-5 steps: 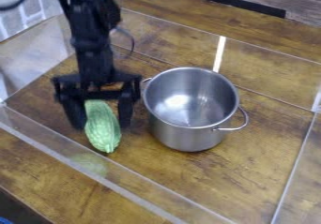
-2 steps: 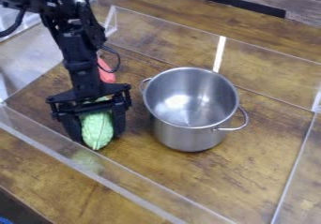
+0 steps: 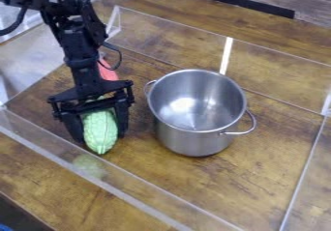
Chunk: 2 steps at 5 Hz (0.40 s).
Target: Put the green object in the silver pot
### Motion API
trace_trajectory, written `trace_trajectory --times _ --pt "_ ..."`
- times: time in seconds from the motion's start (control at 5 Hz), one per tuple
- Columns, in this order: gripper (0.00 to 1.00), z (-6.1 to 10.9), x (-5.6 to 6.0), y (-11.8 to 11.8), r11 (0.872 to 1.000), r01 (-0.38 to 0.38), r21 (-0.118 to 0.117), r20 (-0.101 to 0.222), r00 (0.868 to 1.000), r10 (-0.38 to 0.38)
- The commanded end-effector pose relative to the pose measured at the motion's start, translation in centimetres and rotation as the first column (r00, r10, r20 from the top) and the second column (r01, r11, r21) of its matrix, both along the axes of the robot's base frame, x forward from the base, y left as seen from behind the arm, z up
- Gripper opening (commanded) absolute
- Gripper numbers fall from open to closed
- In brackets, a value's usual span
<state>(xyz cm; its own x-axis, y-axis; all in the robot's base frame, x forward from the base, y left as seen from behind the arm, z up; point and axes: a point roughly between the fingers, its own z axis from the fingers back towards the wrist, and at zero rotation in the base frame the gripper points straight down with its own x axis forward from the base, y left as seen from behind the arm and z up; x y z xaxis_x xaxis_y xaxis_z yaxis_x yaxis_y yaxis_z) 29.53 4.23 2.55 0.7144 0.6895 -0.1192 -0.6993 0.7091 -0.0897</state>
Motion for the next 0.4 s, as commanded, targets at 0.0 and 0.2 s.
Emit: trace_trajectory --times 0.0,0.2 --pt "1.00 1.51 1.13 1.04 0.999 -0.046 0.009 0.045 0.998 0.045" --pt "1.00 1.24 1.33 1.27 0.998 -0.069 0.009 0.038 0.997 0.069"
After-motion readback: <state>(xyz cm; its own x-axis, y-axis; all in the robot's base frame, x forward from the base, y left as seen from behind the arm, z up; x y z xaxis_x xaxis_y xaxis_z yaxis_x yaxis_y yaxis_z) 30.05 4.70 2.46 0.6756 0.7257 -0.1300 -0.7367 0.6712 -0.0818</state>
